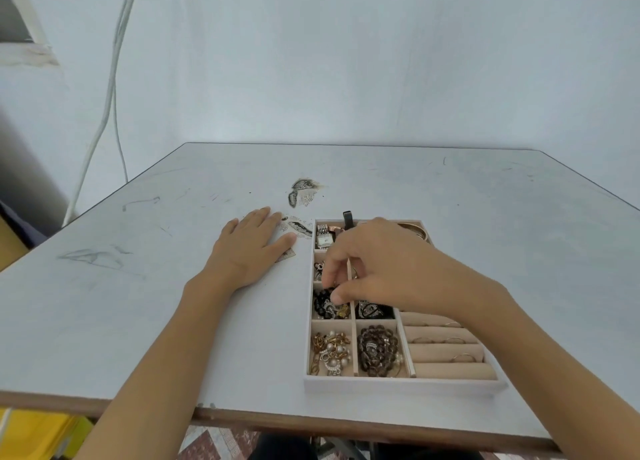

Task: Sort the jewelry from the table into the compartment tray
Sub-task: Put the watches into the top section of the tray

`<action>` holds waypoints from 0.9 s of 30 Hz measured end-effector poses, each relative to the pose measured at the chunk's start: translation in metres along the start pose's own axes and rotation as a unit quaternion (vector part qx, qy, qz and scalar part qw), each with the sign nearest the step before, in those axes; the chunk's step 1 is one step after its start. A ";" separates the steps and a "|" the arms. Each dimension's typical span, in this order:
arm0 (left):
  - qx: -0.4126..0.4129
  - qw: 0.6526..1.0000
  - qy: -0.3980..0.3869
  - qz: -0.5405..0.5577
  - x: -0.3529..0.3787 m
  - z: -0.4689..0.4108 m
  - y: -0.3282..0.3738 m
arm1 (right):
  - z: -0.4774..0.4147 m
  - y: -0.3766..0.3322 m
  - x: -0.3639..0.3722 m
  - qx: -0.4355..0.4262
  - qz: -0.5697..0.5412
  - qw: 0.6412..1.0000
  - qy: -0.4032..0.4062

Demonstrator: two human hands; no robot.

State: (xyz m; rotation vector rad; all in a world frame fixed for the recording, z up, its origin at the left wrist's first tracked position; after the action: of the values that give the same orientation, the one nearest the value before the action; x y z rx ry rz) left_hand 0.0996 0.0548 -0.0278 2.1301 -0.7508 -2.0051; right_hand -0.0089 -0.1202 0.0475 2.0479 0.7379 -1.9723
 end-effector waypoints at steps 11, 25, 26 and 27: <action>0.000 1.000 -0.002 -0.001 0.000 0.000 0.000 | 0.012 -0.021 0.012 -0.043 0.080 0.996 0.013; 0.002 1.000 -0.007 0.001 0.001 -0.002 -0.003 | 0.001 0.101 -0.043 0.164 -0.089 0.977 0.107; 0.001 1.000 -0.007 0.001 0.001 -0.002 -0.003 | 0.000 0.105 -0.039 0.167 -0.081 0.980 0.075; 0.001 1.000 -0.007 0.001 0.001 -0.002 -0.003 | -0.001 0.108 -0.034 0.167 -0.072 0.982 0.052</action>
State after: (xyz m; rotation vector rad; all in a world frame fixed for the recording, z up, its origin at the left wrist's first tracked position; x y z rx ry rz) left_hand 0.1021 0.0565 -0.0299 2.1174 -0.7575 -2.0218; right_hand 0.0450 -0.2194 0.0601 2.3616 0.6261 -2.2109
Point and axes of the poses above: each hand's wrist, its own z-axis away from the middle knuckle, its own x-axis out of the palm, y = z × x, the point moved 3 cm from there along -z, towards the middle knuckle, and after that the axes turned 9 degrees about z, right-handed, at the moved point
